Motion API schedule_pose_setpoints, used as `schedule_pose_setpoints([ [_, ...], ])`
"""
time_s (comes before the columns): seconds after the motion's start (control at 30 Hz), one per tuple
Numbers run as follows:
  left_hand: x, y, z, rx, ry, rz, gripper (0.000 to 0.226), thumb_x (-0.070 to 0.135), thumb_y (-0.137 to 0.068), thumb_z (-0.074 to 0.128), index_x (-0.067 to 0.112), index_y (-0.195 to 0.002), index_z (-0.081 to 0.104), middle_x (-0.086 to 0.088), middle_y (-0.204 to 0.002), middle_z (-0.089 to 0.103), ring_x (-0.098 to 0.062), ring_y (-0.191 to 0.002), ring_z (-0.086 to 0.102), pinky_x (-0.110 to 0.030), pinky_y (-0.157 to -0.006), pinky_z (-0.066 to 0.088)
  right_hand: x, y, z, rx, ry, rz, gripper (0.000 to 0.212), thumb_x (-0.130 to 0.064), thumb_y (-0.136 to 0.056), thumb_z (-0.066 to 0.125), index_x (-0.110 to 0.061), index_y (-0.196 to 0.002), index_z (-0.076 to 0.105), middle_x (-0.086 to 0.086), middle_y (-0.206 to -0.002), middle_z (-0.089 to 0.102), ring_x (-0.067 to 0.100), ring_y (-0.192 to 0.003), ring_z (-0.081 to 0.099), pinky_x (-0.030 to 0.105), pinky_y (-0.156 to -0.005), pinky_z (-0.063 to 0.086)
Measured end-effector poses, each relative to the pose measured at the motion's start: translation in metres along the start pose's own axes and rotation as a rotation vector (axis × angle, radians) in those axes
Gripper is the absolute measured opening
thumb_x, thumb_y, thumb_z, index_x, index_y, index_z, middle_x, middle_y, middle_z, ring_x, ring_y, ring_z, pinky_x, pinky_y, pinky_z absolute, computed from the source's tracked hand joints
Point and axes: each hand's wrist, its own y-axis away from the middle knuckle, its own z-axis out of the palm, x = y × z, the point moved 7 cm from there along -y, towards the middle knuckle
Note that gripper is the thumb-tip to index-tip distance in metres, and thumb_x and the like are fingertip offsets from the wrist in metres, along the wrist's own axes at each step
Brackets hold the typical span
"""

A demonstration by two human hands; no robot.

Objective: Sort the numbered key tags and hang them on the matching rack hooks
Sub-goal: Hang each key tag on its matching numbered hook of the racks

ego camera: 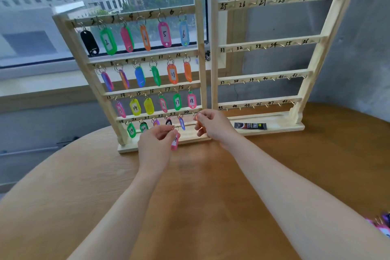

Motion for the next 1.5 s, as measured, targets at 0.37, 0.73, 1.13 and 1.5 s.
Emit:
schedule_pose_setpoints([
  [0.37,0.004,-0.018,0.033,-0.037,-0.089,0.083,0.016,0.013,-0.091,0.07,0.026,-0.086,0.075,0.013,-0.078,0.074,0.003,-0.078,0.068,-0.019,-0.071,0.054,0.01,-0.019,0.006,-0.012,0.13,-0.053,0.026,-0.022,-0.107,0.048,-0.016,-0.093,0.069,0.003,-0.078,0.071,0.013,-0.059,0.067,0.028,-0.067,0.051],
  [0.73,0.016,-0.028,0.06,0.005,-0.319,0.252,0.017,0.022,-0.098,0.063,0.017,-0.11,0.075,0.014,-0.091,0.068,-0.008,-0.089,0.065,0.003,-0.075,0.034,0.03,-0.027,0.001,0.007,0.213,0.008,0.039,-0.045,-0.102,0.054,-0.013,-0.09,0.072,-0.001,-0.077,0.072,0.012,-0.063,0.07,0.022,-0.059,0.053],
  [1.13,0.013,-0.033,0.068,0.04,-0.293,0.313,0.018,0.017,-0.098,0.063,0.015,-0.109,0.076,0.009,-0.087,0.072,-0.006,-0.082,0.064,-0.026,-0.08,0.052,0.029,-0.026,-0.019,0.032,0.555,-0.043,0.045,-0.052,-0.098,0.058,-0.02,-0.066,0.061,0.006,-0.08,0.067,0.017,-0.067,0.061,0.03,-0.059,0.044],
  [1.5,-0.02,-0.013,0.072,0.013,-0.359,0.106,0.018,0.026,-0.1,0.059,0.018,-0.097,0.074,0.007,-0.083,0.07,-0.015,-0.081,0.062,-0.027,-0.068,0.038,0.027,0.032,-0.084,0.078,0.555,0.0,0.041,-0.033,-0.097,0.057,0.003,-0.083,0.068,0.02,-0.083,0.072,0.033,-0.066,0.067,0.041,-0.066,0.057],
])
